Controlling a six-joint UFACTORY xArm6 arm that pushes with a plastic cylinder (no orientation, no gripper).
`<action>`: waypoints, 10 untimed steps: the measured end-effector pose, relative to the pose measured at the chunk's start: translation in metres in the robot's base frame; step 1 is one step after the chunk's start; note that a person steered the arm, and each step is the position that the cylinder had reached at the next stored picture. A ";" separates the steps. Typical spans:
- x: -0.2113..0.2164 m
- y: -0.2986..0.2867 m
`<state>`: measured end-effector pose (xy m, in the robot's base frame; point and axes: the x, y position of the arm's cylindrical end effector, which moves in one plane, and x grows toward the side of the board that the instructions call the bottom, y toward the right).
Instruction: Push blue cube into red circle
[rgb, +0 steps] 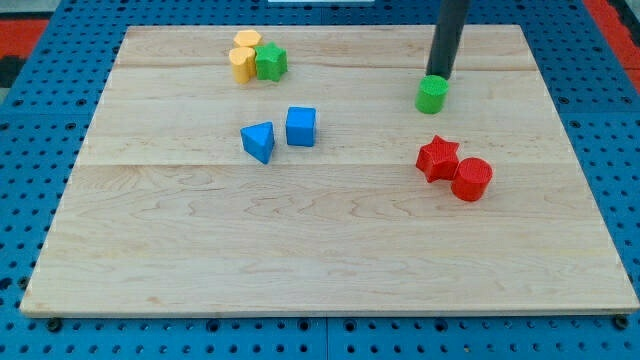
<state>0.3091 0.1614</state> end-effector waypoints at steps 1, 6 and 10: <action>0.043 -0.003; 0.033 -0.044; -0.022 -0.114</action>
<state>0.2874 0.0475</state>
